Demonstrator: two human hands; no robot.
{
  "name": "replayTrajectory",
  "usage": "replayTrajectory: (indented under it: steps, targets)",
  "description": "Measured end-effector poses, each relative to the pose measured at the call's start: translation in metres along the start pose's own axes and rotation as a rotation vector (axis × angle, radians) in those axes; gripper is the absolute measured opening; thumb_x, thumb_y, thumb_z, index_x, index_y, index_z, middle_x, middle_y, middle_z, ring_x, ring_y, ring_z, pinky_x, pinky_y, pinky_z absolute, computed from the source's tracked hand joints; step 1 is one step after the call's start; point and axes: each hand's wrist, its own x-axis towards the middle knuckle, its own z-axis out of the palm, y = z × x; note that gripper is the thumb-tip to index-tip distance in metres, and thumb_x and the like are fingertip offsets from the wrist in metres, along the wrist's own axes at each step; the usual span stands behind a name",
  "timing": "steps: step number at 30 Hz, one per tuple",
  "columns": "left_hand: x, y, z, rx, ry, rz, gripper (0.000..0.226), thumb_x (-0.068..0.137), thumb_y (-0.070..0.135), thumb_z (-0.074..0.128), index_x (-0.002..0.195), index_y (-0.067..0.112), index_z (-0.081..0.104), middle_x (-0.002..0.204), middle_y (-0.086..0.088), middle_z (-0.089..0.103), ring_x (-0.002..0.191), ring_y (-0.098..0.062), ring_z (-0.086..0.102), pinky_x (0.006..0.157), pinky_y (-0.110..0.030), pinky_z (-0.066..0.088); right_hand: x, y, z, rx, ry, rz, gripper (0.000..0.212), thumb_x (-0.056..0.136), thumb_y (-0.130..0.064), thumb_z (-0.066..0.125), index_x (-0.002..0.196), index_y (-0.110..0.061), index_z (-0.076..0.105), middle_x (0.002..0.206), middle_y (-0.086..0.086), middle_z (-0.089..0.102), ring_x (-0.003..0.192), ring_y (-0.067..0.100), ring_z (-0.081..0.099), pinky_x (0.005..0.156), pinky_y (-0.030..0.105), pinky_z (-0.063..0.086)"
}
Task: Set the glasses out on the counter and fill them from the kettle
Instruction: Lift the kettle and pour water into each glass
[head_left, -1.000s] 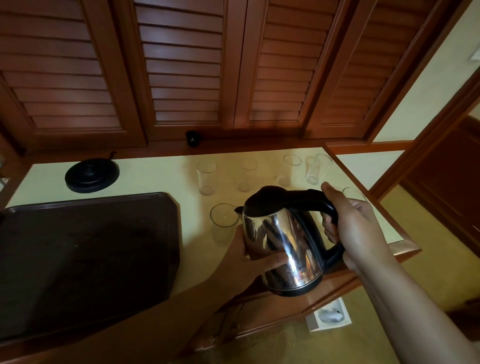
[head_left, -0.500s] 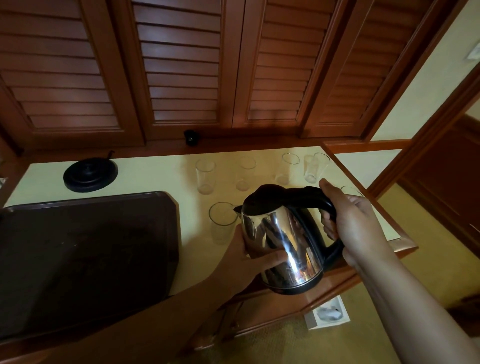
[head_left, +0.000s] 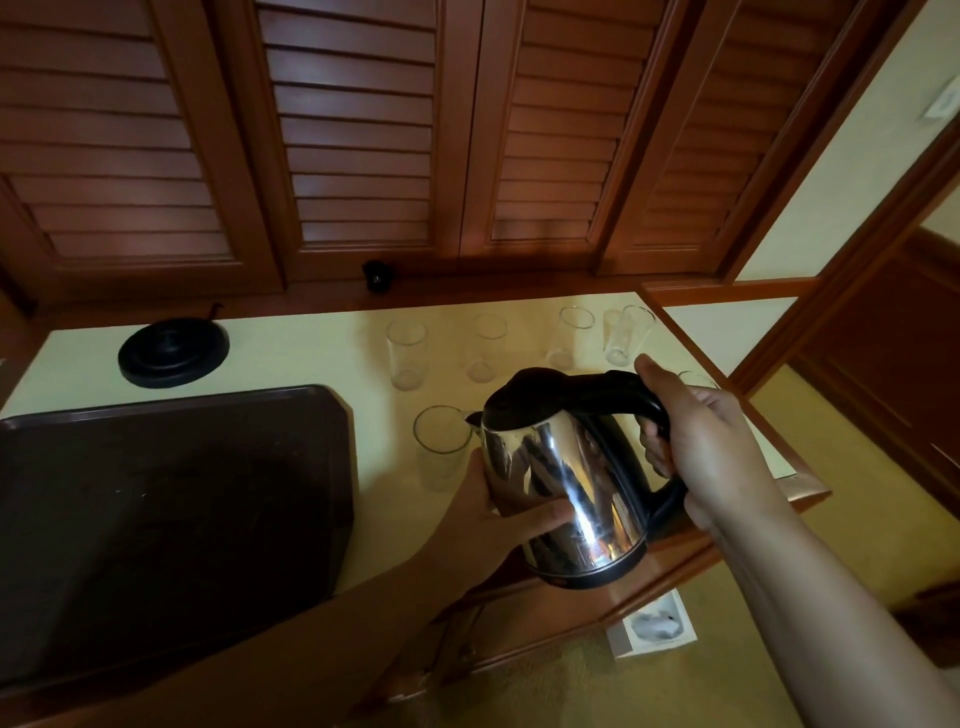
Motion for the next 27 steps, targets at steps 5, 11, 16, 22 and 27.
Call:
replayTrajectory:
  steps: [5,11,16,22,27]
  targets:
    - [0.000,0.000,0.000,0.005,0.004,-0.010,0.081,0.074,0.028,0.091,0.145,0.022,0.052,0.143,-0.004,0.070,0.133,-0.023,0.068,0.110,-0.046,0.057,0.001,0.000,0.000,-0.013,-0.004,0.000,0.059,0.103,-0.041,0.059,0.056,-0.005,0.053,0.041,0.003,0.043,0.036,0.014,0.035,0.045,0.017,0.037]
    - [0.000,0.000,-0.001,0.007,-0.018,-0.025,0.081,0.070,0.032,0.091,0.142,0.024,0.053,0.141,-0.001,0.071,0.131,-0.020,0.069,0.108,-0.041,0.059,0.003,0.001,0.000,-0.019,-0.020,-0.009,0.061,0.103,-0.041,0.059,0.055,-0.004,0.053,0.042,0.005,0.043,0.038,0.017,0.034,0.046,0.018,0.038]
    - [0.000,0.000,-0.005,0.023,0.007,-0.039,0.090,0.067,0.035,0.093,0.146,0.022,0.051,0.141,0.000,0.070,0.129,-0.017,0.070,0.104,-0.038,0.061,0.001,0.003,0.000,0.063,-0.017,0.023,0.056,0.102,-0.037,0.060,0.053,-0.010,0.057,0.042,0.002,0.045,0.037,0.014,0.037,0.045,0.021,0.035]
    - [0.000,0.001,-0.011,0.085,0.019,-0.062,0.079,0.075,0.012,0.097,0.143,0.022,0.056,0.132,0.004,0.076,0.122,-0.012,0.073,0.091,-0.026,0.063,-0.004,0.014,0.000,0.138,0.020,-0.018,0.054,0.102,-0.035,0.061,0.053,-0.011,0.059,0.049,0.007,0.043,0.041,0.016,0.035,0.045,0.020,0.034]
    - [0.002,0.014,-0.012,0.150,0.004,-0.059,0.081,0.074,0.007,0.097,0.141,0.029,0.057,0.128,0.014,0.076,0.115,0.001,0.073,0.085,-0.019,0.062,-0.008,0.017,-0.004,0.257,0.071,0.004,0.048,0.102,-0.033,0.062,0.057,-0.018,0.060,0.049,0.002,0.042,0.039,0.012,0.036,0.043,0.019,0.031]
